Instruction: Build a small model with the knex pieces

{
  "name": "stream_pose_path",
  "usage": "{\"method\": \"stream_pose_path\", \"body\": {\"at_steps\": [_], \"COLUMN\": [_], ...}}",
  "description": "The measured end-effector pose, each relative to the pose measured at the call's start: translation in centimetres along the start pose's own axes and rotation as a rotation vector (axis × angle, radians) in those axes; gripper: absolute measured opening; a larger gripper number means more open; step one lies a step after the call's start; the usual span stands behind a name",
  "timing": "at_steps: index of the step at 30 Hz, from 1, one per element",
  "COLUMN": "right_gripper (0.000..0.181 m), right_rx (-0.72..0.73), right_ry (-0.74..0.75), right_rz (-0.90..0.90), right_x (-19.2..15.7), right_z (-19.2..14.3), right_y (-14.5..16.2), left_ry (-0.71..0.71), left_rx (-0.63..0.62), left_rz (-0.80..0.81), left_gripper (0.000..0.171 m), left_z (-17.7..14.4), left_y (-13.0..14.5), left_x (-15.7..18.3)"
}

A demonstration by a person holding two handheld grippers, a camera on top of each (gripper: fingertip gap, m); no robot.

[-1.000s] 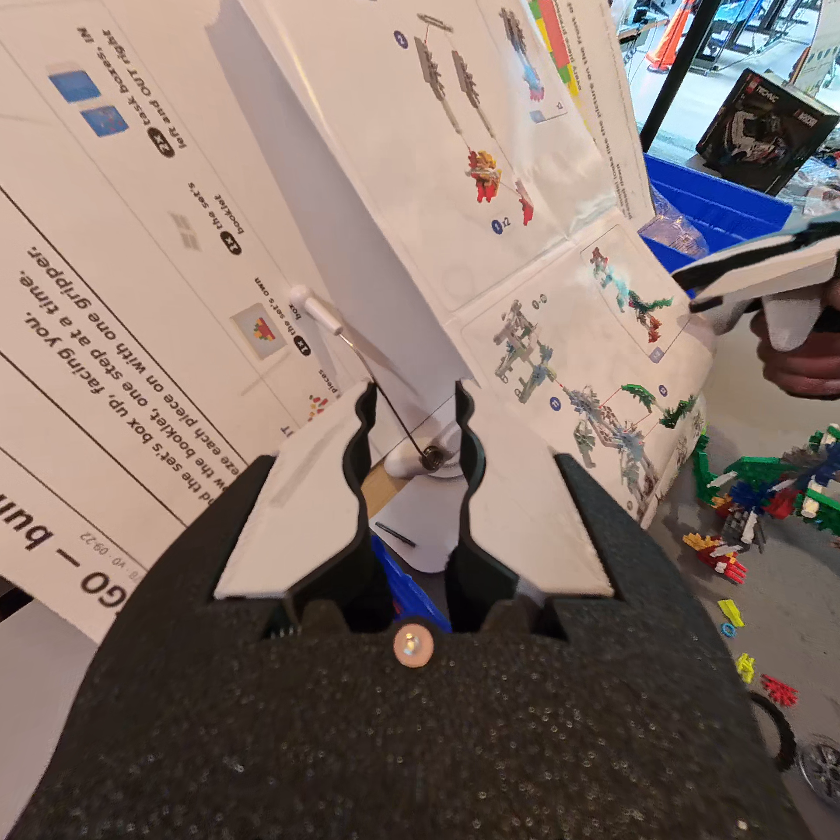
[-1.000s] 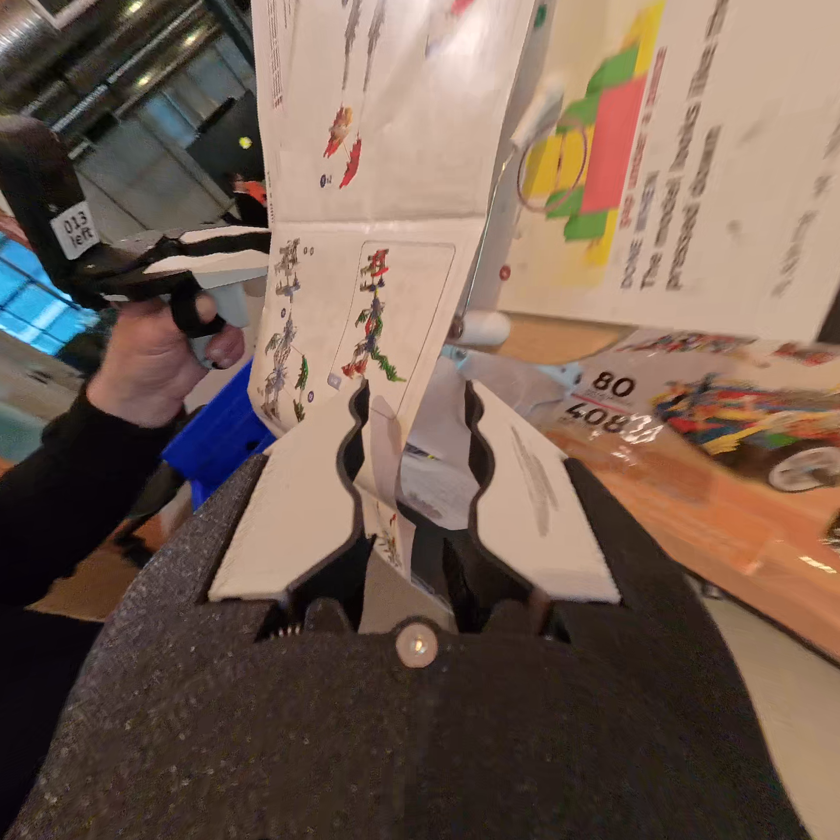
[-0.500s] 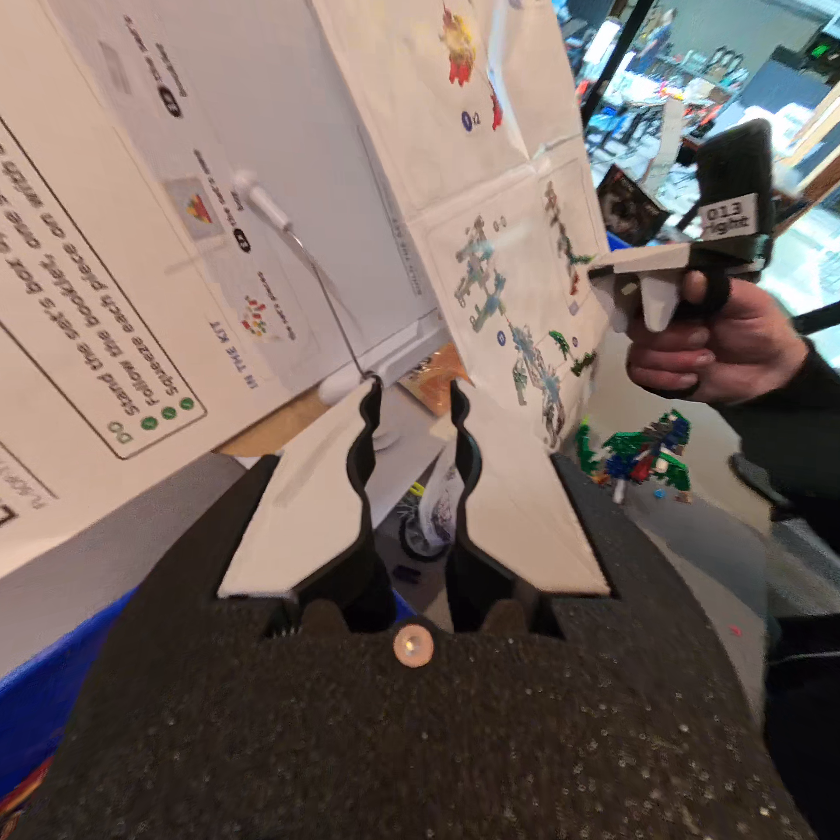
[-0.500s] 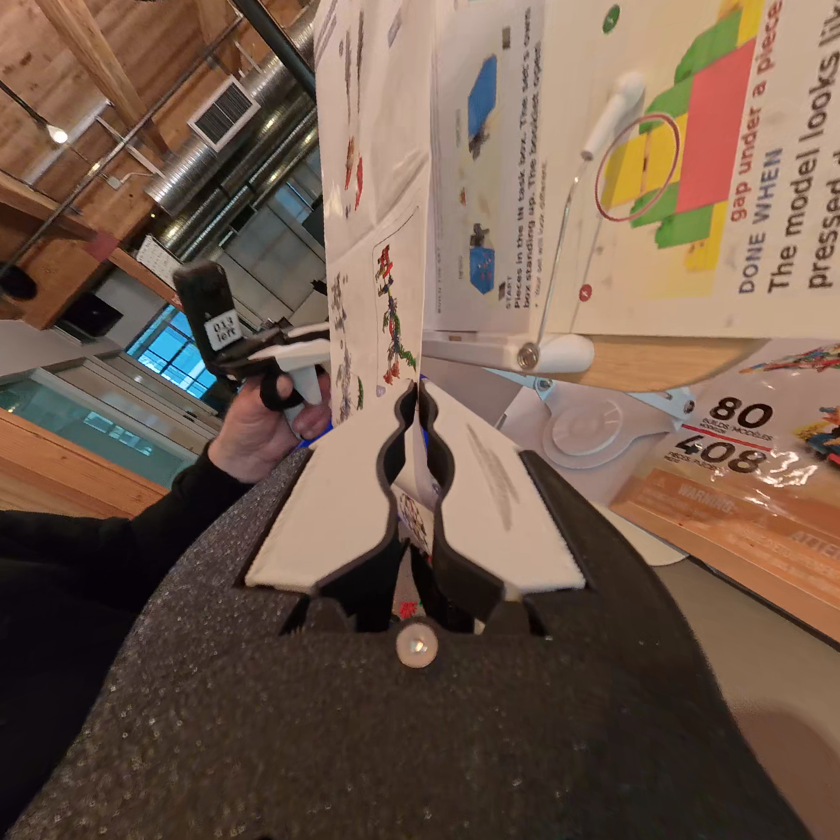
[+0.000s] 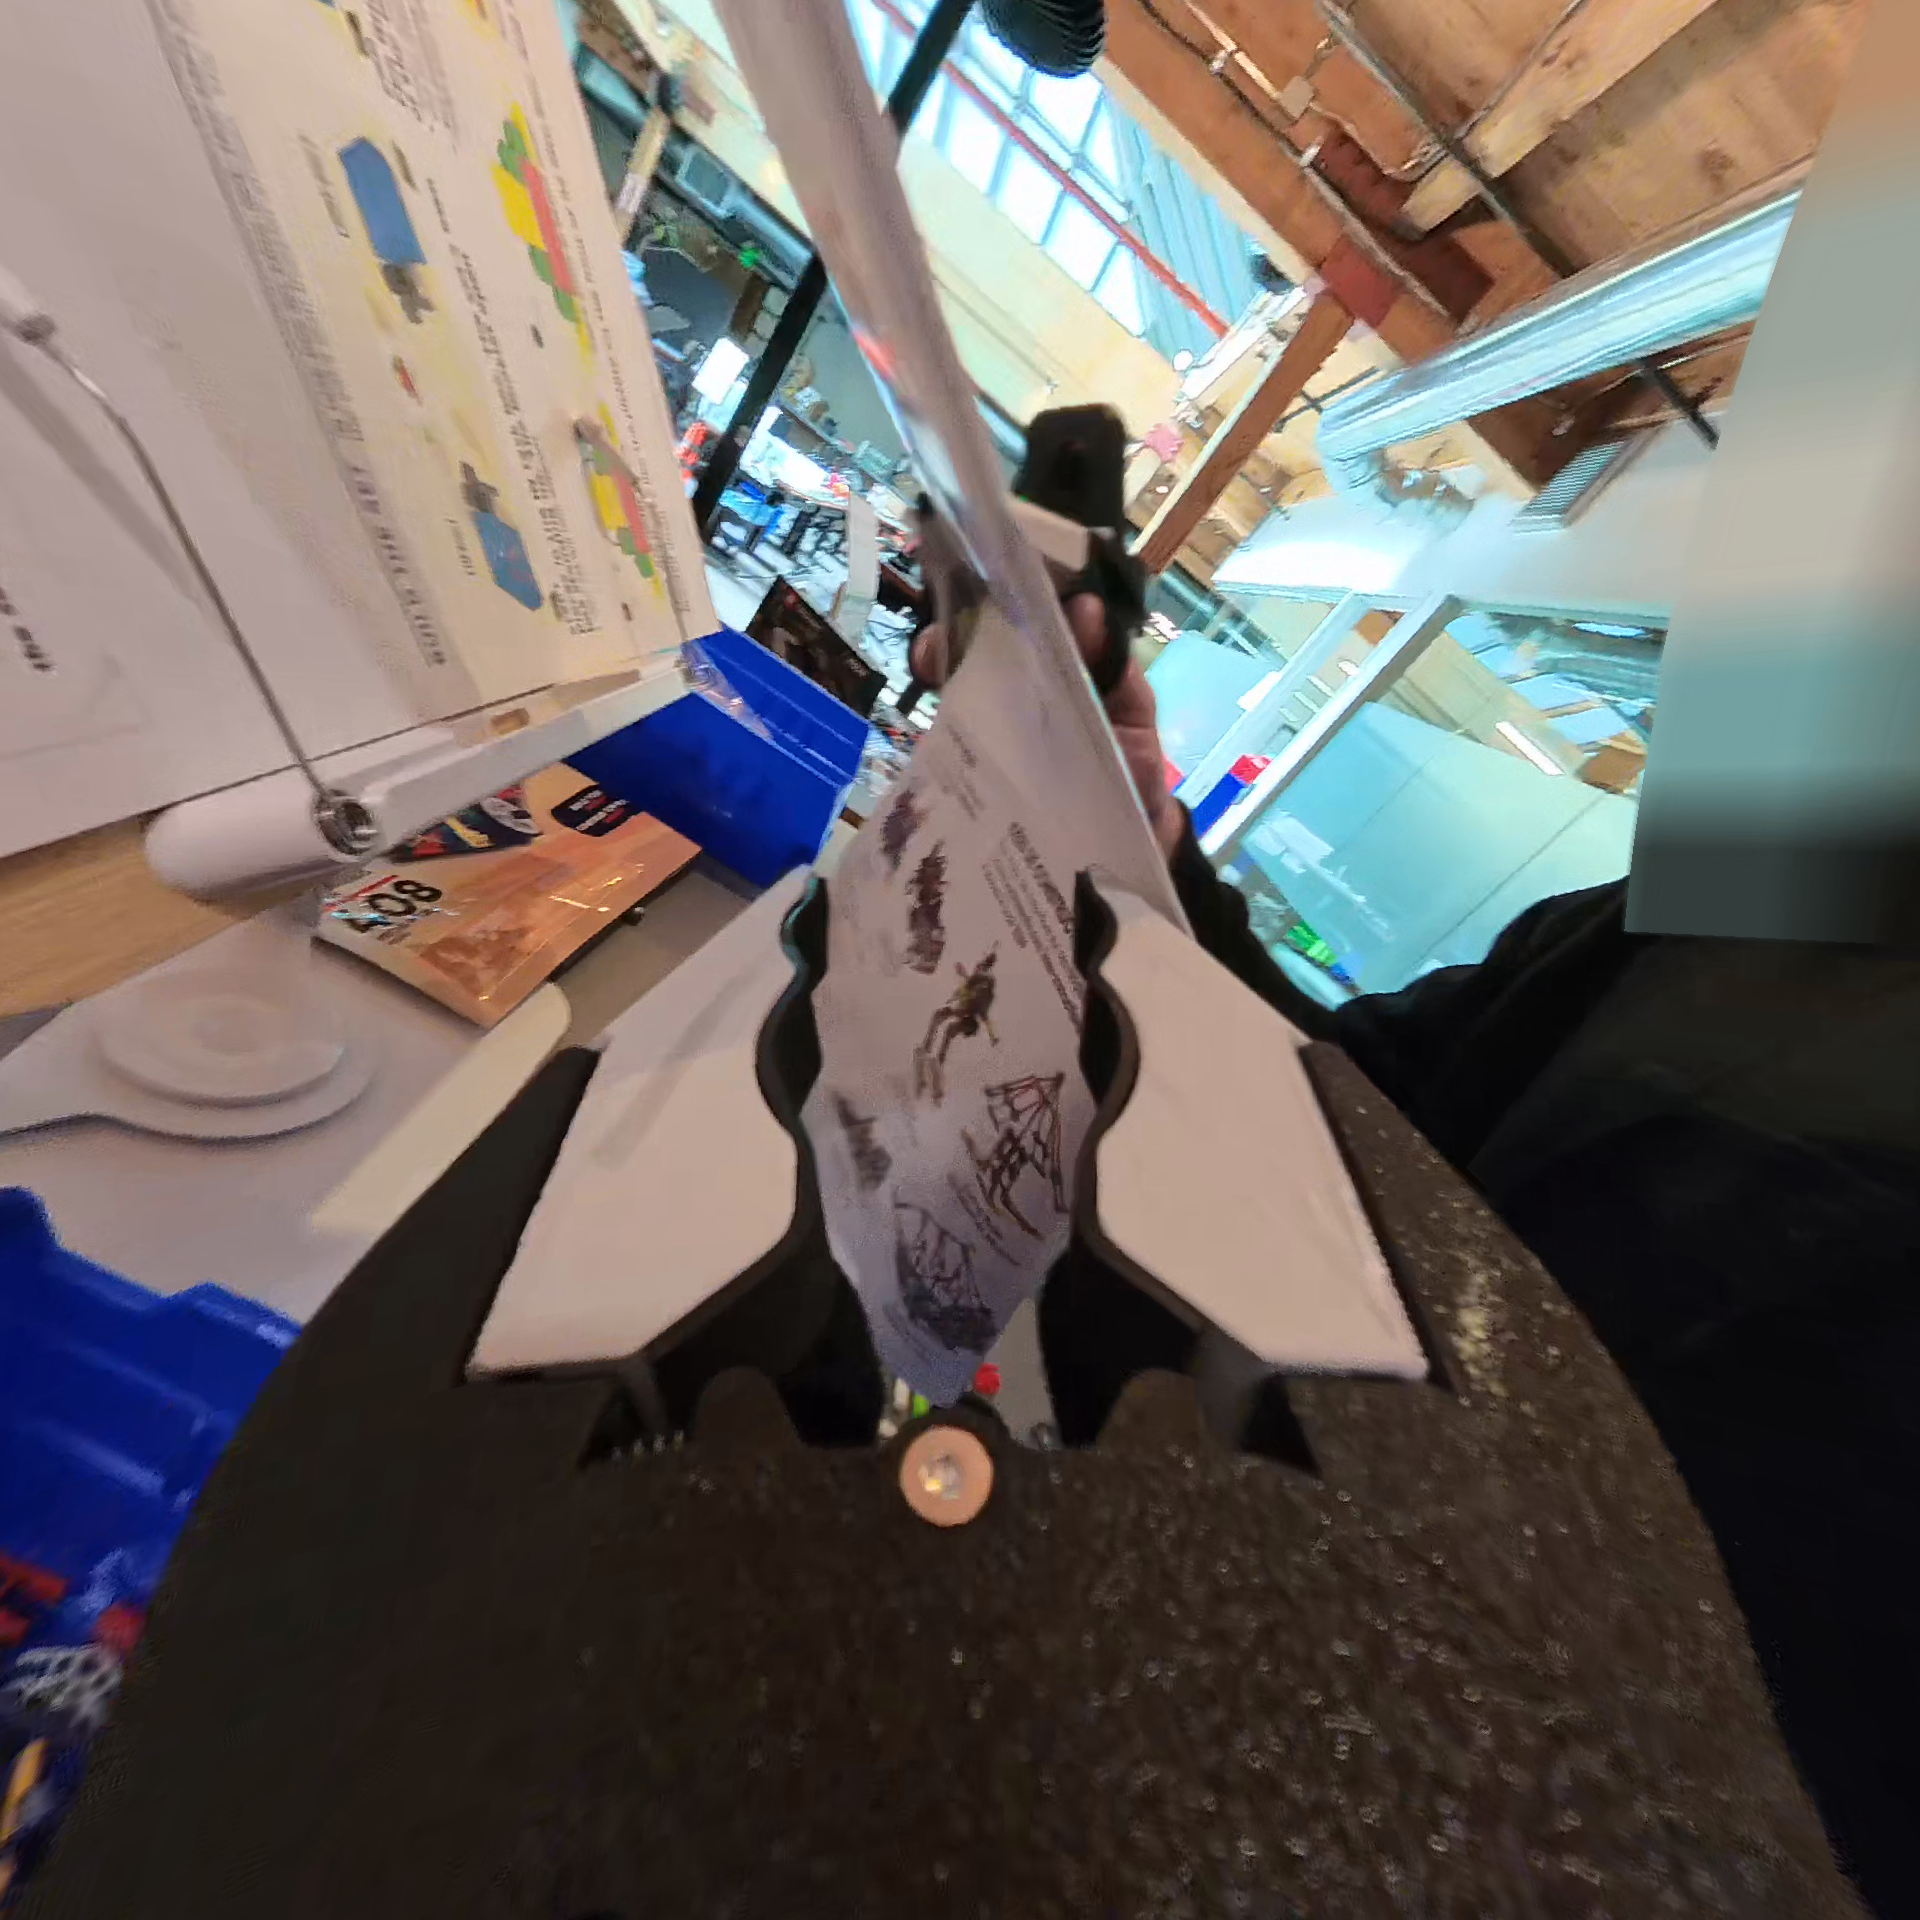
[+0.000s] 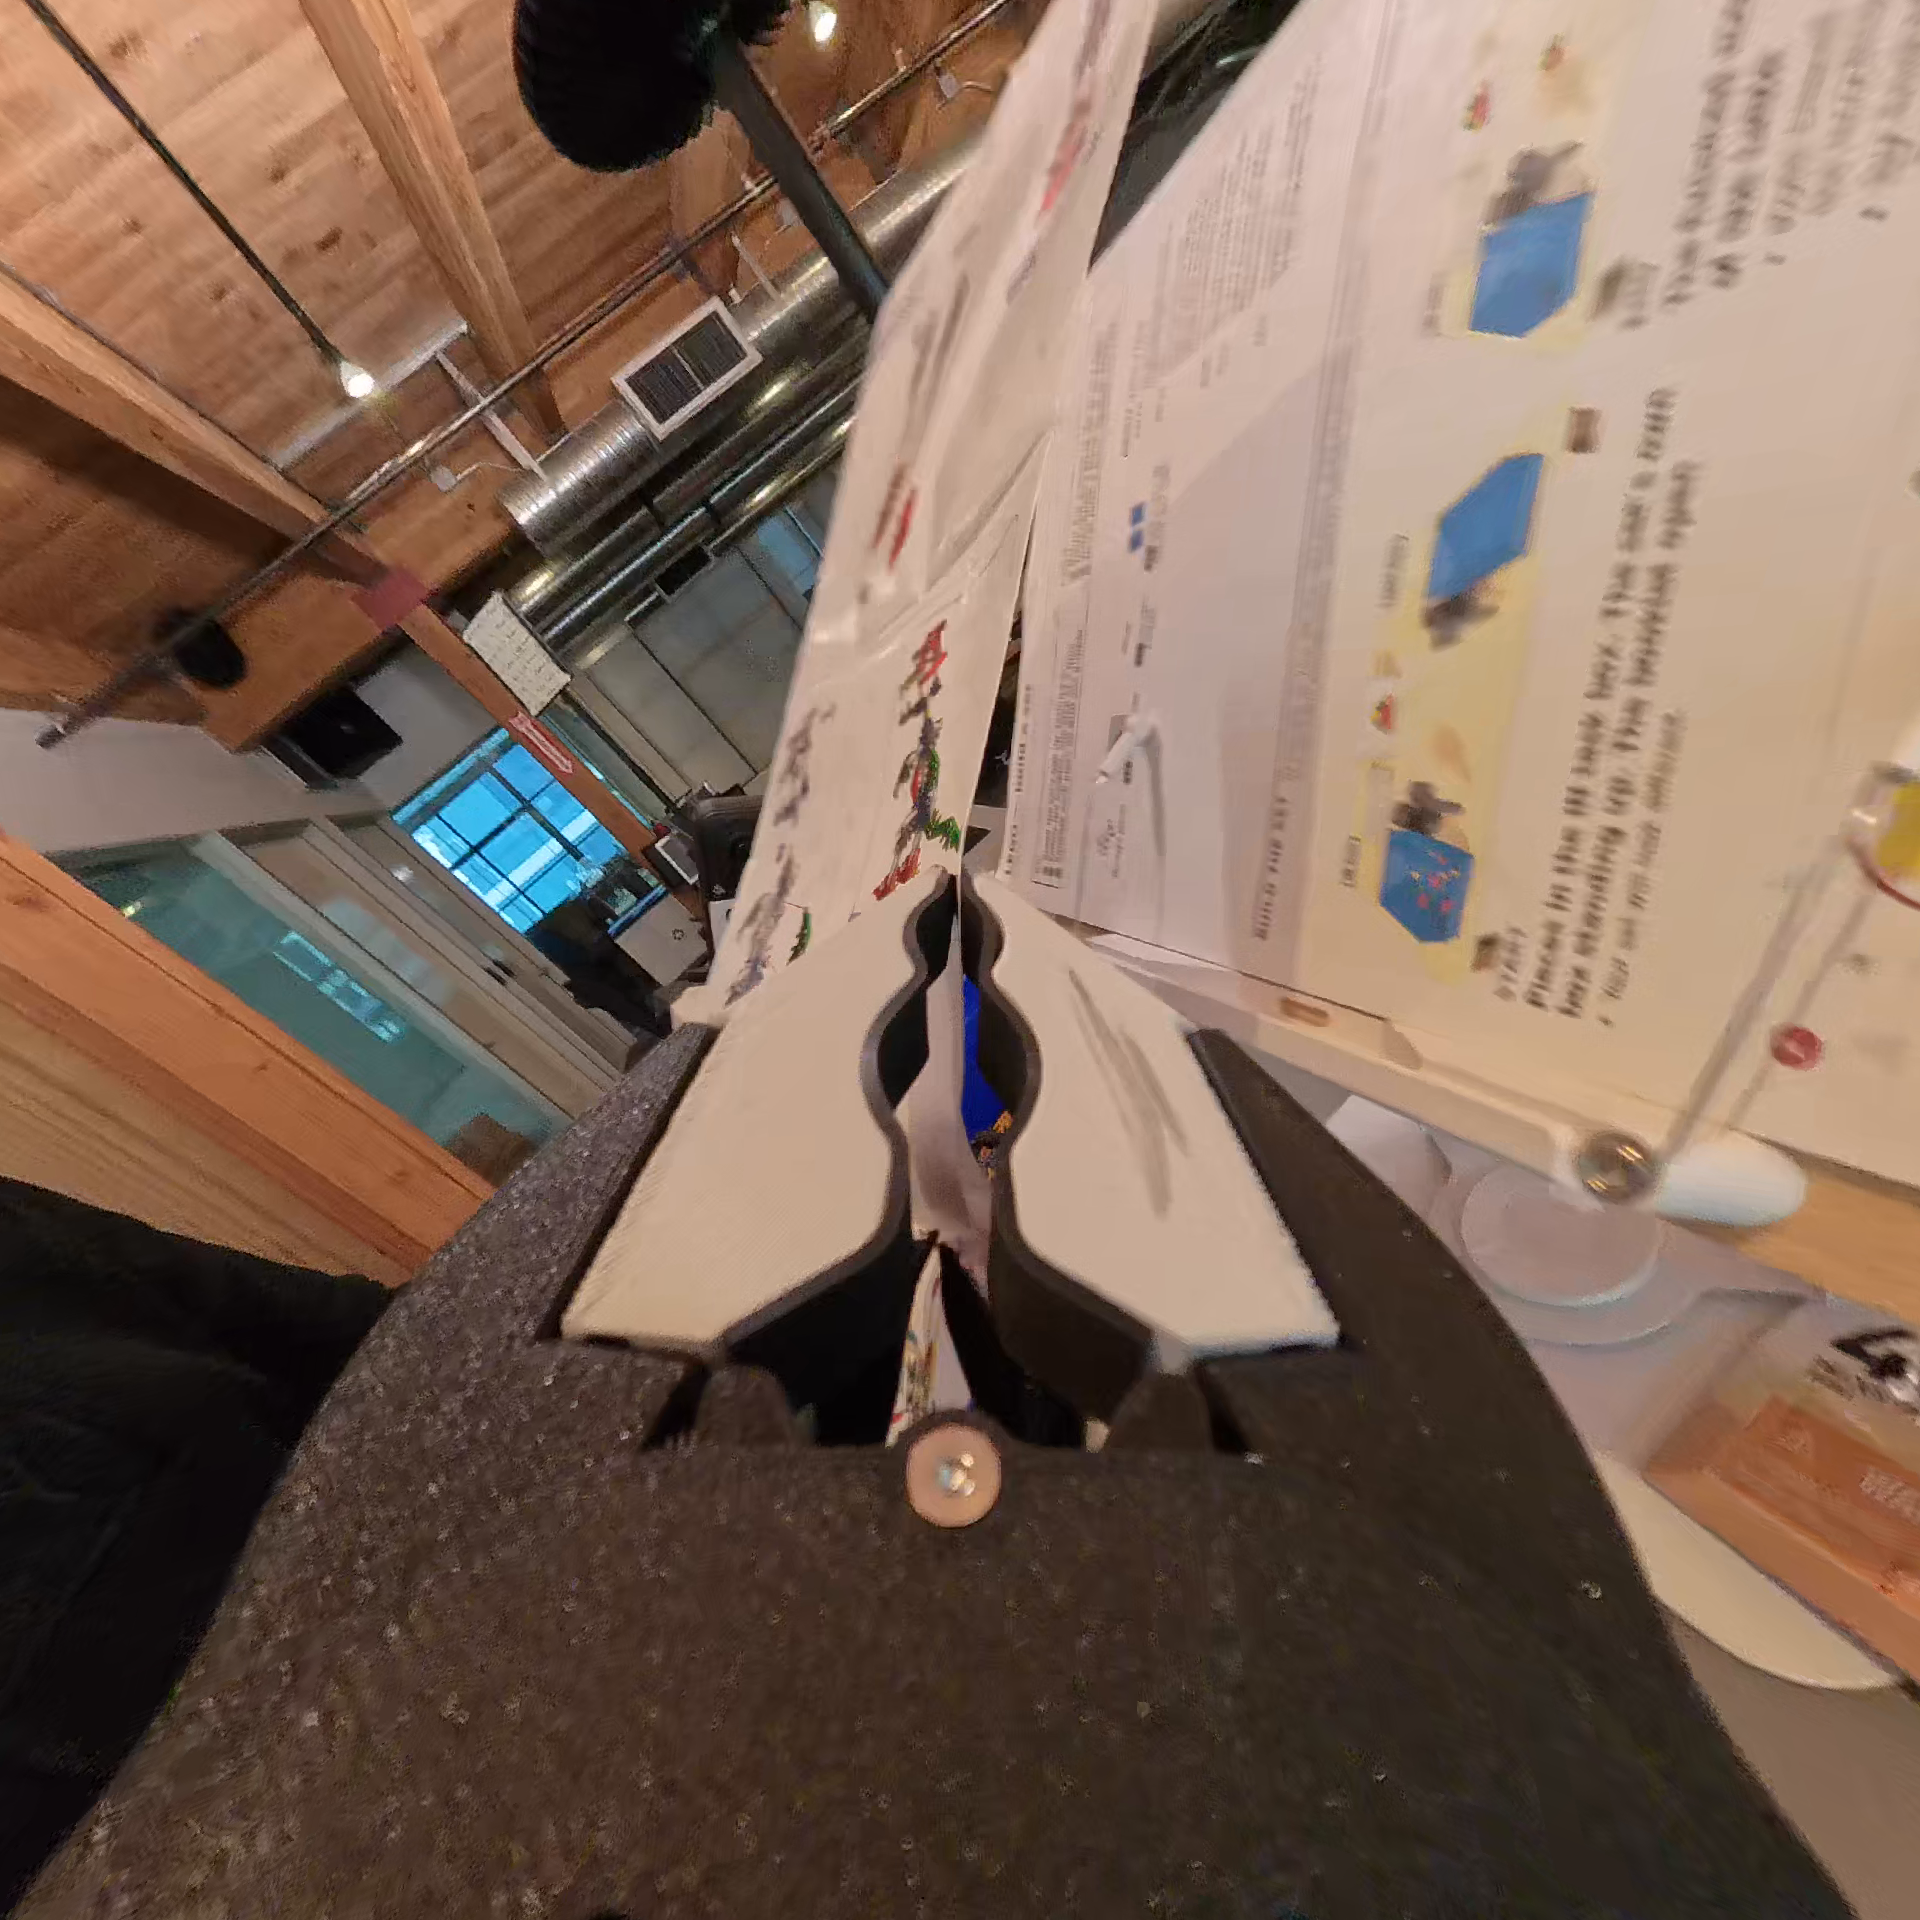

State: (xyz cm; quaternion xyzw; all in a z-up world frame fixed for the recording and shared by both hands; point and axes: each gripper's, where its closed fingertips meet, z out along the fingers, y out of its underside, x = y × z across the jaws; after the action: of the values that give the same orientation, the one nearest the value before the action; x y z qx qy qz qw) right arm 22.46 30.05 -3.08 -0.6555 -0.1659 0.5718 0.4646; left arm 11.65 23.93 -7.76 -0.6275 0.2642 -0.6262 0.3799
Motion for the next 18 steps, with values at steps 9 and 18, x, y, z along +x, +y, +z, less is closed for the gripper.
{"method": "stream_pose_path", "body": {"at_steps": [9, 18], "right_gripper": [0.0, 0.0], "right_rx": [-0.088, -0.381], "right_ry": [0.196, 0.4], "right_rz": [-0.54, -1.04], "right_x": [-7.9, -10.4], "right_z": [5.1, 11.6], "right_y": [0.3, 9.5], "left_ry": [-0.419, -0.236], "left_rx": [0.082, 0.286], "left_rz": [-0.071, -0.036], "left_gripper": [0.043, 0.084], "left_z": [-7.7, -13.5], "left_y": [-1.1, -5.3], "left_x": [-5.6, 2.2]}}
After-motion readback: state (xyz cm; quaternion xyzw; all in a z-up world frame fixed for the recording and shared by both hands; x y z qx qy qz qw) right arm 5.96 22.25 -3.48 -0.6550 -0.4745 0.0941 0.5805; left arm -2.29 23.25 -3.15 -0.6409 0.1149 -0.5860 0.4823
